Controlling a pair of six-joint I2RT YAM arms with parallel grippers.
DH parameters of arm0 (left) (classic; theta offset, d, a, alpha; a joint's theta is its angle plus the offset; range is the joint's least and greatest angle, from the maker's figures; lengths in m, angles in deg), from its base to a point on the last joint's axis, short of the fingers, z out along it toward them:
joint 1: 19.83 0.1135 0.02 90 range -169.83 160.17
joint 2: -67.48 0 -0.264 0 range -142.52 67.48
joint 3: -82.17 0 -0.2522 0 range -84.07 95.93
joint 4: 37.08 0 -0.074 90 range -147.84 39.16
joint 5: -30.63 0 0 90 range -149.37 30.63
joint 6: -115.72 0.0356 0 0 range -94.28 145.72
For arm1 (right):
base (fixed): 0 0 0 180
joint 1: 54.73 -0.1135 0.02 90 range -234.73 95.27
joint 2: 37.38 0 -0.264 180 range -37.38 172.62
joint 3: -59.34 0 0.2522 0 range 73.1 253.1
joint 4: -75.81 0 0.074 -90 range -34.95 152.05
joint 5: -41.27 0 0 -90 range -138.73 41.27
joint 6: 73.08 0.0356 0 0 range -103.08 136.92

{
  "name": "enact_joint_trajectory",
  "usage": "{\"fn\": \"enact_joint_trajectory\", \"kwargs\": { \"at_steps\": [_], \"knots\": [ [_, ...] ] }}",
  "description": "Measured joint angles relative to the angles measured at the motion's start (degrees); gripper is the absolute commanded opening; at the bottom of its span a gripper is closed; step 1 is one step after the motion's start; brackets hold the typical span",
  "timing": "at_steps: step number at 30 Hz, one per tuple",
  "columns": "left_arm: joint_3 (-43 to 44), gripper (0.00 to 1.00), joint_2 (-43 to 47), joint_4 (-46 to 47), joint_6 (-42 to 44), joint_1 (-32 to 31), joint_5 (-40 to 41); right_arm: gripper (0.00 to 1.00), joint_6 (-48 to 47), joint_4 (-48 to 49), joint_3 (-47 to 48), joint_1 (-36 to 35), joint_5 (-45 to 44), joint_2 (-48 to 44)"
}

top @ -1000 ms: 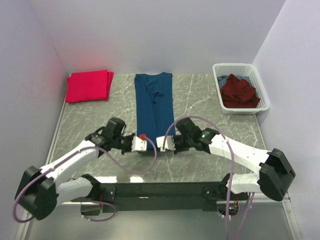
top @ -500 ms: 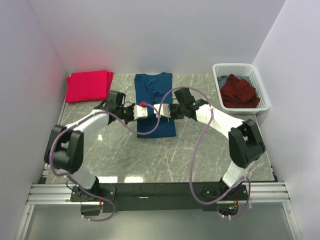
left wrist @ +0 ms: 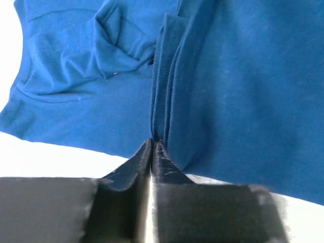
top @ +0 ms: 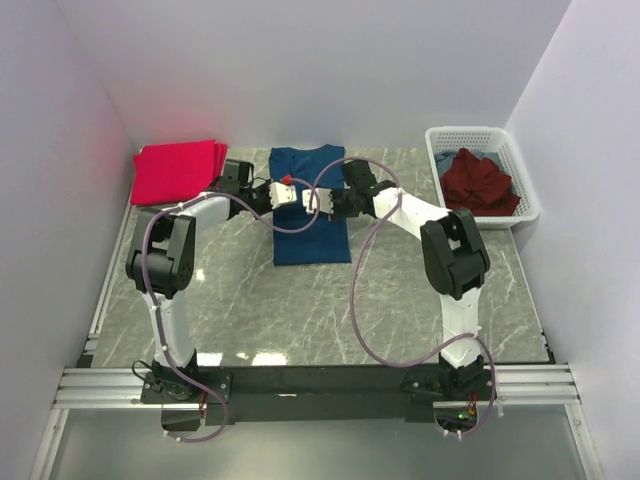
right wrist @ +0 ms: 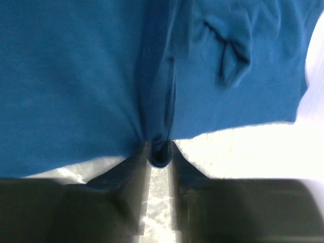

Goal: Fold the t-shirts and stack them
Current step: Fold the tshirt

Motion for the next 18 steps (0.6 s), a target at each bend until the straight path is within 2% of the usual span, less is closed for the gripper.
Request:
{"fn": "enact_joint_trajectory", "kwargs": {
  "at_steps": [1, 2, 4, 6, 11, 14, 18],
  "knots": [
    [0.0, 0.3, -0.3, 0.7, -0.1, 0.0, 0.5, 0.44, 0.0, 0.7, 0.2, 0.1, -0.5, 0.7],
    [0.0, 0.46, -0.7, 1.6, -0.5, 0.0, 1.0, 0.54, 0.0, 1.8, 0.2, 0.2, -1.2, 1.1],
    [-0.2, 0.6, -0.8, 4.7, -2.1, 0.1, 2.5, 0.61, 0.7, 3.6, 0.2, 0.4, -2.6, 1.5],
    [-0.9, 0.6, -0.6, 8.3, -4.5, 0.2, 3.9, 0.61, 1.5, 5.3, 0.2, 0.6, -3.6, 1.4],
    [-7.6, 0.5, 5.5, 11.0, -8.9, 1.8, 3.3, 0.55, 4.3, 5.7, -1.2, 1.2, -3.3, -2.4],
    [-14.3, 0.47, 13.6, 7.8, -7.8, 3.1, 0.3, 0.52, 4.8, 2.8, -7.0, 1.1, -0.9, -10.6],
    [-23.1, 0.51, 23.6, 3.9, -6.0, 2.4, -4.0, 0.5, 4.1, 1.6, -17.4, -1.3, 1.0, -22.0]
  ]
}}
